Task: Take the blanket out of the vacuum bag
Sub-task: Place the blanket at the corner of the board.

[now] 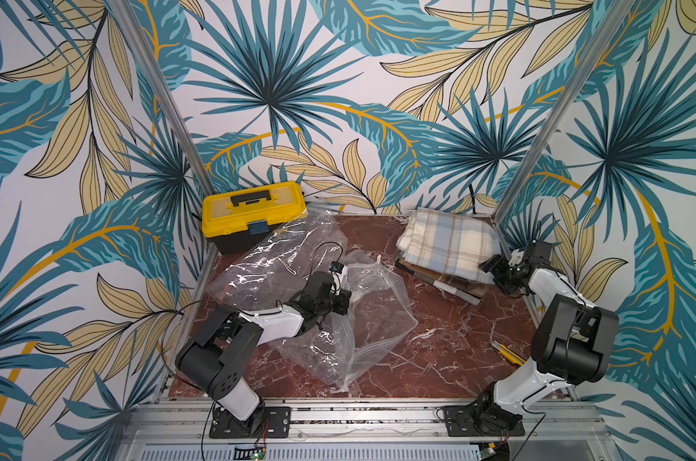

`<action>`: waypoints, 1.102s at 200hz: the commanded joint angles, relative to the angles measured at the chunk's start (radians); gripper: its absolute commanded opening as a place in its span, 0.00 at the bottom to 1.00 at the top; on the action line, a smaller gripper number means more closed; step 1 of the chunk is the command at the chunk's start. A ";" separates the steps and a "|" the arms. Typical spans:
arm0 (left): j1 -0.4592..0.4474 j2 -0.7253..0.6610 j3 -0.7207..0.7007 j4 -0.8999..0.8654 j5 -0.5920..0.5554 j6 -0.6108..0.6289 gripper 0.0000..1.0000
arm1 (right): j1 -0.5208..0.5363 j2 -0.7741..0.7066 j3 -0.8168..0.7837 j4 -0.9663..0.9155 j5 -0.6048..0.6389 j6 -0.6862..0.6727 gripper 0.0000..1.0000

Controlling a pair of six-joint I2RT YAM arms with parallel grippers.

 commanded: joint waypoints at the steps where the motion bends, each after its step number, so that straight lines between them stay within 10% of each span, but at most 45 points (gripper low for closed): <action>1: -0.003 0.010 0.016 -0.001 -0.003 0.003 0.00 | -0.003 0.011 0.009 -0.005 -0.046 -0.004 0.57; 30: -0.002 0.019 0.015 0.009 0.001 -0.001 0.00 | -0.001 -0.045 -0.012 0.006 -0.073 0.000 0.25; 146: -0.003 0.018 -0.018 0.068 0.033 -0.003 0.00 | 0.016 -0.304 -0.097 -0.106 -0.071 0.015 0.18; 179: -0.003 -0.004 -0.023 0.042 0.029 0.011 0.00 | 0.016 -0.267 -0.192 -0.036 -0.073 0.027 0.28; 197: -0.004 -0.033 -0.023 0.020 0.025 0.015 0.00 | 0.018 -0.278 -0.206 -0.028 -0.061 0.023 0.64; 220: -0.004 -0.082 -0.023 -0.016 0.016 0.030 0.00 | 0.063 -0.391 -0.153 -0.137 0.089 -0.034 0.82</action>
